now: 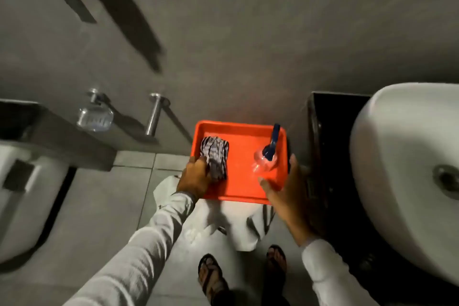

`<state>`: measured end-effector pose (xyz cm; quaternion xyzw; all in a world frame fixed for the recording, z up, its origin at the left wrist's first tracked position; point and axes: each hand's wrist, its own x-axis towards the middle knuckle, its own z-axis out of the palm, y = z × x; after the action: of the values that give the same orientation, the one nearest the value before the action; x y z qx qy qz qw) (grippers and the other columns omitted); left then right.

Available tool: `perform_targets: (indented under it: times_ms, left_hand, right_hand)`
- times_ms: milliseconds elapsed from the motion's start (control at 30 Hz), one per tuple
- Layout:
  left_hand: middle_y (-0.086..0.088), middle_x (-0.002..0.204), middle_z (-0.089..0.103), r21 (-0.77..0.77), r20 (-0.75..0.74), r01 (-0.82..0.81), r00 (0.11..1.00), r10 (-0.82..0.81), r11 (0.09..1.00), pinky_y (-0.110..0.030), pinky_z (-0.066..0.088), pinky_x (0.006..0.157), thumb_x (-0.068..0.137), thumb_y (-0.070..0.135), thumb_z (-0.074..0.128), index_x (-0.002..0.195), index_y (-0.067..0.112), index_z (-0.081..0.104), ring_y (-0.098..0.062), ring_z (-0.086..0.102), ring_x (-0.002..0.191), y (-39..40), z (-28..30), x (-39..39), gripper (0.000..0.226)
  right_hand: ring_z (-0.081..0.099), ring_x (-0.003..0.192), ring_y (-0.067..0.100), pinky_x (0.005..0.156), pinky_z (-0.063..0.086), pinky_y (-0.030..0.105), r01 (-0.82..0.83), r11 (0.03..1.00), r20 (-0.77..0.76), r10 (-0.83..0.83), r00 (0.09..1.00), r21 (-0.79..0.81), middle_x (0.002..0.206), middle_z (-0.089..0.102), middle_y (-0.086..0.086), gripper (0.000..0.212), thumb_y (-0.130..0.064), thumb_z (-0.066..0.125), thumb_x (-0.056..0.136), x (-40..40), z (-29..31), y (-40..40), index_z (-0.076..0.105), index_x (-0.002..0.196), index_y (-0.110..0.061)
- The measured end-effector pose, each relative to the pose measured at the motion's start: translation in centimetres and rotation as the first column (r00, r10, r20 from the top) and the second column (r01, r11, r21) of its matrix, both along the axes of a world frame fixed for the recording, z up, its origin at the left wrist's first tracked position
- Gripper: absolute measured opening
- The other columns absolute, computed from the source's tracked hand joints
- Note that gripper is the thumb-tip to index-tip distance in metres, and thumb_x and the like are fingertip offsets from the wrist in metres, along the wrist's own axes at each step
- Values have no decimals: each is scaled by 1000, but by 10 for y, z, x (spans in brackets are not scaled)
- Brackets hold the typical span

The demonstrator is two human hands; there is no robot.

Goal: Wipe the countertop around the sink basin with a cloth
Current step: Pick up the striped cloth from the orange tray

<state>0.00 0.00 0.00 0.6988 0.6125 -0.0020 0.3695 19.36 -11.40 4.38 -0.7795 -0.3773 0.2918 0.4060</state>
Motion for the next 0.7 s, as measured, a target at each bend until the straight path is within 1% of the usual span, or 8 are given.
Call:
perform_targets:
  times_ms: [67, 133, 233, 267, 367, 567, 633, 700]
  left_hand:
    - [-31, 134, 55, -18, -54, 12, 998, -13, 1000, -52, 51, 103, 95, 26, 59, 122, 2, 61, -52, 60, 116, 7, -10, 11, 36]
    - [-29, 138, 51, -26, -107, 34, 994, -37, 999, -52, 48, 108, 98, 18, 58, 130, 2, 58, -51, 59, 121, 15, -19, 25, 36]
    - [-28, 138, 52, 46, -161, 25, 987, -18, 999, -54, 48, 106, 98, 17, 56, 132, 4, 54, -52, 59, 120, 20, -29, 40, 37]
    - [-29, 136, 53, 47, -140, -16, 990, 23, 999, -55, 48, 104, 98, 17, 56, 133, 3, 52, -54, 59, 119, 23, -32, 42, 38]
    - [-35, 124, 62, 99, -34, -179, 983, 183, 979, -59, 51, 95, 95, 6, 54, 132, -4, 44, -58, 61, 111, 36, -42, 41, 39]
    - [-32, 128, 66, -36, 2, -402, 915, 403, 915, -49, 50, 97, 87, 19, 78, 136, -8, 44, -51, 62, 118, 55, -41, 49, 66]
    - [-28, 124, 70, -143, 36, -471, 876, 480, 870, -48, 56, 96, 72, 26, 92, 122, -5, 59, -46, 67, 114, 59, -41, 52, 67]
    - [-22, 111, 78, -282, 141, -531, 801, 582, 799, -48, 62, 90, 50, 34, 98, 103, 0, 74, -38, 75, 100, 63, -49, 53, 68]
  right_hand:
    - [71, 101, 8, 84, 56, 25, 49, 995, -26, -47, 999, 90, 117, 69, 0, 82, -4, 86, 76, 8, -20, 23, 47, 148, -12]
    - [70, 83, 15, 82, 60, 37, 59, 989, -49, -53, 997, 136, 96, 66, 2, 73, -9, 86, 76, 13, -36, 53, 50, 140, -10]
    - [66, 108, 17, 100, 51, 32, 75, 979, 33, -82, 996, 189, 112, 65, 3, 84, -30, 88, 79, 19, -63, 73, 46, 147, -5]
    - [63, 114, 22, 103, 50, 37, 81, 976, 94, -101, 990, 200, 119, 63, 8, 74, -35, 84, 83, 22, -70, 77, 51, 141, -4]
    - [63, 98, 29, 90, 51, 54, 118, 962, 96, -145, 985, 245, 102, 62, 17, 32, -31, 74, 96, 30, -81, 92, 59, 109, -6]
    - [64, 88, 34, 80, 50, 58, 24, 950, 180, -84, 980, 311, 91, 63, 18, 17, -18, 60, 105, 31, -68, 100, 61, 97, -2]
    - [65, 82, 33, 76, 51, 56, 10, 957, 169, -62, 984, 290, 82, 63, 14, 26, -27, 58, 106, 29, -52, 101, 62, 91, -6]
    - [64, 70, 18, 67, 52, 43, -4, 964, 146, -36, 989, 266, 72, 60, 5, 33, -42, 56, 104, 27, -28, 98, 61, 86, -14]
